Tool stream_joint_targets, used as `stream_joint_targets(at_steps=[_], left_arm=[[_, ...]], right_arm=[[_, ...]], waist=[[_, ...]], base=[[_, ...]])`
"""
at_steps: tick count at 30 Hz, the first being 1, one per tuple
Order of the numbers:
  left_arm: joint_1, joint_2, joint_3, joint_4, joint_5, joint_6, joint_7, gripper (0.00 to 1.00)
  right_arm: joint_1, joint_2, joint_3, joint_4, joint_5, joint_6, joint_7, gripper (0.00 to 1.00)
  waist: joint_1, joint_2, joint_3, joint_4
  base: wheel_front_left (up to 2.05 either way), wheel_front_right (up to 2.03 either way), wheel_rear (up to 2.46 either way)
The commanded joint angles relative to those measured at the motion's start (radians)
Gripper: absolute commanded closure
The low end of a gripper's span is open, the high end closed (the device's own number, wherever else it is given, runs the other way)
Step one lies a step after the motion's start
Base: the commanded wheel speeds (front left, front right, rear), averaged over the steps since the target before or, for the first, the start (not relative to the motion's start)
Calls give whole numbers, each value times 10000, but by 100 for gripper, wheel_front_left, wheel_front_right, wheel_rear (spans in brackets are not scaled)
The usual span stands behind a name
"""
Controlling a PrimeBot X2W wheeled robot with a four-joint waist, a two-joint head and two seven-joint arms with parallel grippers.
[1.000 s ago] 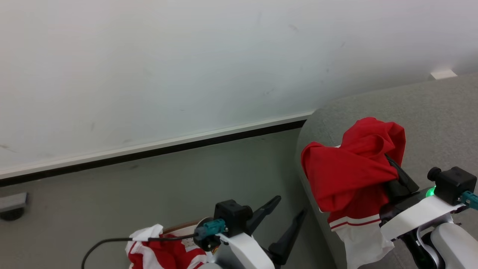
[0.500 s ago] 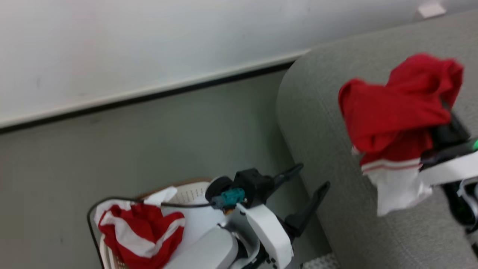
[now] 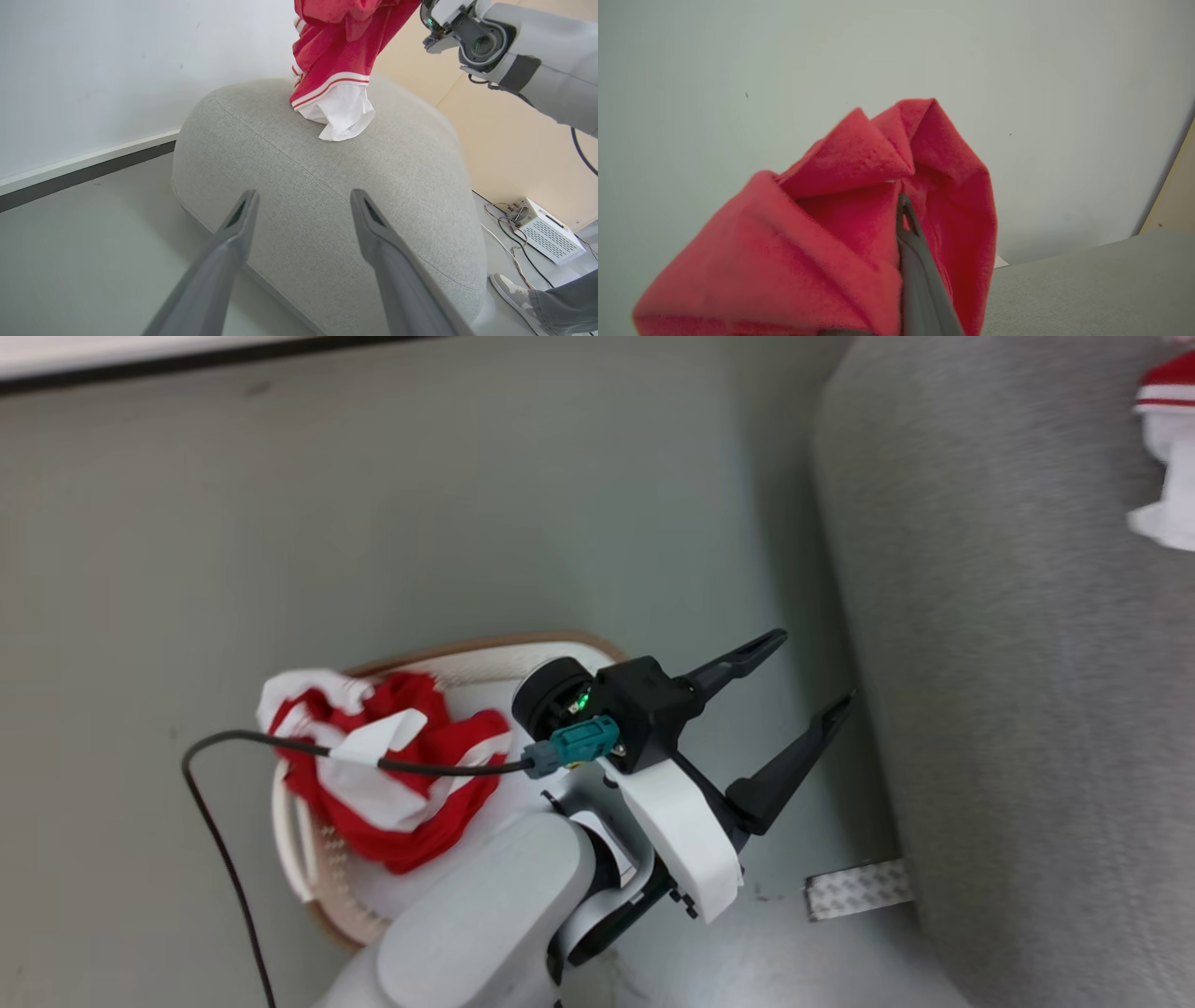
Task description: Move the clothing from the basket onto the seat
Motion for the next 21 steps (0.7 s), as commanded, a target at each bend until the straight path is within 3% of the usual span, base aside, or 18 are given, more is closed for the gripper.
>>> stream_joint_targets(at_steps=[1,7,8,9,10,11,15,21], left_arm=[[-172,26,16,-51,98,-32,-67,0],[-33,177,100,95,-43,60,-172,0],[23,203,109,125,-59,57,-206,0],[23,203,109,125,-59,57,-206,0],[82,226,127,160,-95,68,-244,0],[131,263,149,190,-106,76,-277,0],[316,502,319,294,-198,198,-431,0],[823,953,648,483,-292,443,-878,0]], right_arm=[[-318,-162,-347,708,-579,-23,-29,100],[9,207,-1659,2518,-1838,-23,-43,100],[195,251,-2044,2650,-2067,-23,-43,85],[195,251,-2044,2650,-2067,-23,-43,85],[408,393,-2371,2738,-2281,-23,-45,64],[651,547,-2667,2811,-2517,-23,-44,0],[1520,1194,-3470,2450,-3379,-22,-48,0],[3117,2305,-3853,611,-4108,-23,-50,0]], waist=[[-4,0,623,639],[-4,0,788,795],[-4,0,777,794],[-4,0,777,794],[-4,0,742,783],[-4,0,700,766],[-4,0,498,642],[-4,0,-233,342]], base=[[0,0,0],[0,0,0],[0,0,0],[0,0,0],[0,0,0],[0,0,0],[0,0,0],[0,0,0]])
